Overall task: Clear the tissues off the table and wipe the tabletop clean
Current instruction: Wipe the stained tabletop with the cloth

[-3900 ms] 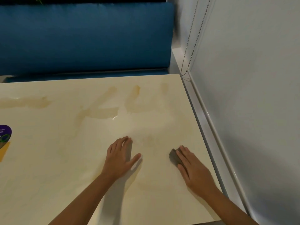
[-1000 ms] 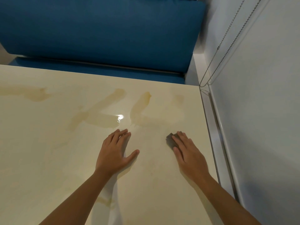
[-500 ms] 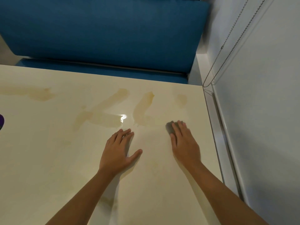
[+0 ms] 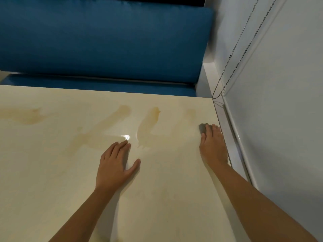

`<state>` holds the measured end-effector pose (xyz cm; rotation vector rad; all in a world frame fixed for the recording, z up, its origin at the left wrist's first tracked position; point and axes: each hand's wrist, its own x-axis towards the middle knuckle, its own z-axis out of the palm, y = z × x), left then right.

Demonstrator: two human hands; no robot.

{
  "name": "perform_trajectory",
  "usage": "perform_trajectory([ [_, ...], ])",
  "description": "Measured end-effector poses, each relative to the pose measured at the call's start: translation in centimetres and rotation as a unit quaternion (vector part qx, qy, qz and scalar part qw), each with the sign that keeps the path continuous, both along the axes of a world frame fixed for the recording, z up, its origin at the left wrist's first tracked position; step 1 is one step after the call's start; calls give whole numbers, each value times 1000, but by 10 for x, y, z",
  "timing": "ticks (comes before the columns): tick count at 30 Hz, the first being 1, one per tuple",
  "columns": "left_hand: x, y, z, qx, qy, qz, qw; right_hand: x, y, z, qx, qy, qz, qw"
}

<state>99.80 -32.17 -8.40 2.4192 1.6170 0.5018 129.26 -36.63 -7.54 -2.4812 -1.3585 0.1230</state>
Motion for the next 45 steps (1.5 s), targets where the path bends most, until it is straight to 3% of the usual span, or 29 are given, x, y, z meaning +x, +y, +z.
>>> perform_trajectory([
  [9, 2, 1, 3, 4, -16, 10, 1000, -6, -31, -2, 35, 16, 183, 982],
  [13, 3, 2, 5, -1, -25, 12, 1000, 26, -11, -5, 36, 27, 98, 994],
  [18, 4, 2, 5, 4, -28, 14, 1000, 5, 31, -1, 15, -4, 20, 1000],
  [23, 3, 2, 4, 10, -22, 13, 1000, -32, 20, -4, 25, -6, 163, 986],
  [27, 3, 2, 3, 11, -24, 13, 1000, -13, -8, 0, 39, 11, 252, 967],
  [29, 2, 1, 3, 14, -28, 12, 999, 7, -12, 1, 43, 36, 221, 974],
  [34, 2, 2, 1, 6, -23, 14, 1000, 15, 16, -4, 35, 21, 30, 999],
  [36, 2, 2, 1, 7, -25, 13, 1000, -3, 31, -3, 27, 19, 15, 999],
  [42, 3, 1, 3, 15, -36, 12, 999, -39, 13, -5, 28, 7, 230, 973],
  [45, 2, 1, 2, 15, -38, 10, 999, -12, 2, -3, 34, 22, 256, 966],
])
